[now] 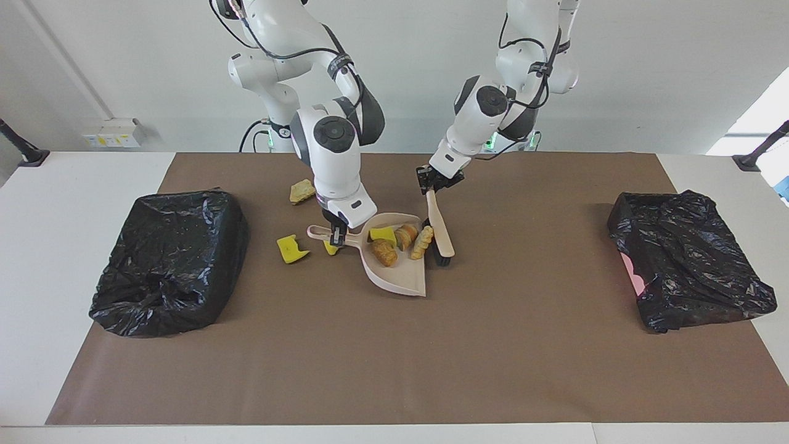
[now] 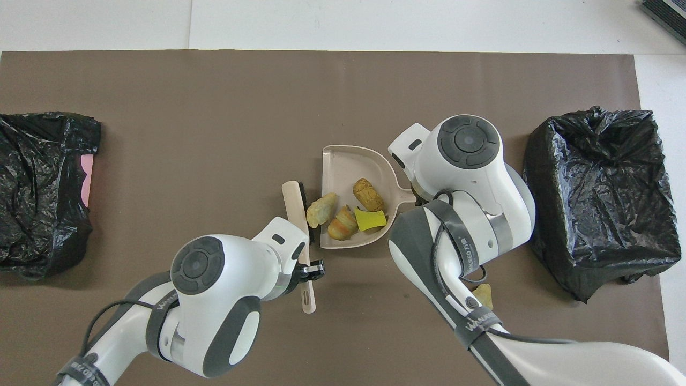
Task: Sweep and dump trash in bin
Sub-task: 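Sweep the remaining tan piece into the dustpan with the brush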
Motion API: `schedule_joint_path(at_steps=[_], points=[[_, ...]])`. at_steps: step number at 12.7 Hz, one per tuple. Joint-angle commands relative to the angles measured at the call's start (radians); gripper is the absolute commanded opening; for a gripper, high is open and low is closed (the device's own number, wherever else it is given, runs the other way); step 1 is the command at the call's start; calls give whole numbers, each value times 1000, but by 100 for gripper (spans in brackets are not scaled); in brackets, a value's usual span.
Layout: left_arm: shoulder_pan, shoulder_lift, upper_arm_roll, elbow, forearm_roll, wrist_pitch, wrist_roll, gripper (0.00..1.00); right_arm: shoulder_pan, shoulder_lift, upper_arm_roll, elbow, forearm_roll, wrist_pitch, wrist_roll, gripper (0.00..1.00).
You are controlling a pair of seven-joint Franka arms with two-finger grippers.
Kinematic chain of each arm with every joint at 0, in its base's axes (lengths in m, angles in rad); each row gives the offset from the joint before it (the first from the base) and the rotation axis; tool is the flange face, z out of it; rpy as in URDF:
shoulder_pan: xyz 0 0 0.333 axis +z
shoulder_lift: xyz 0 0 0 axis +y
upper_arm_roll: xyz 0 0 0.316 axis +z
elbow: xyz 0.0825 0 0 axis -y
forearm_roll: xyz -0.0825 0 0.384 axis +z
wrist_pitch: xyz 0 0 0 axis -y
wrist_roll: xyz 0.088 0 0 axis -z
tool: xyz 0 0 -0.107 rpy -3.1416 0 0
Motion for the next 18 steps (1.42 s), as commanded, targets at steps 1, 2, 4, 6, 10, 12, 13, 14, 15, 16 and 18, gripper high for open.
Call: schedule_joint_path(at_steps=[1,2,4,6,10,12,13,14,15,16,18], points=[[110,-3,1,158,90,-170,9,0,-30,-29,11,-11,47,5,-38,0],[135,-10,1,206,119,-221,7,0,-35,-29,10,-7,58,1,-38,0],[182,-13,1,258,127,-313,7,0,-49,-35,10,-8,77,0,-52,0],[184,-43,0,234,133,-382,7,0,-44,-38,10,-14,82,-2,-55,0],[213,-35,-2,170,133,-308,18,0,2,-66,8,-73,-23,-27,-83,0],[192,70,-2,179,144,-194,18,0,5,-79,8,-71,-123,-116,-84,0],[181,96,-5,180,155,-148,19,0,5,-80,8,-73,-142,-133,-81,0],[169,111,-5,179,155,-120,22,0,2,-84,8,-76,-145,-130,-77,0],[152,139,-7,179,155,-96,33,0,11,-86,8,-77,-145,-120,-61,0],[119,168,-7,177,155,-57,56,0,29,-80,8,-76,-146,-106,-31,0],[82,170,-8,167,155,-39,94,0,81,-40,10,-73,-148,-71,101,0]])
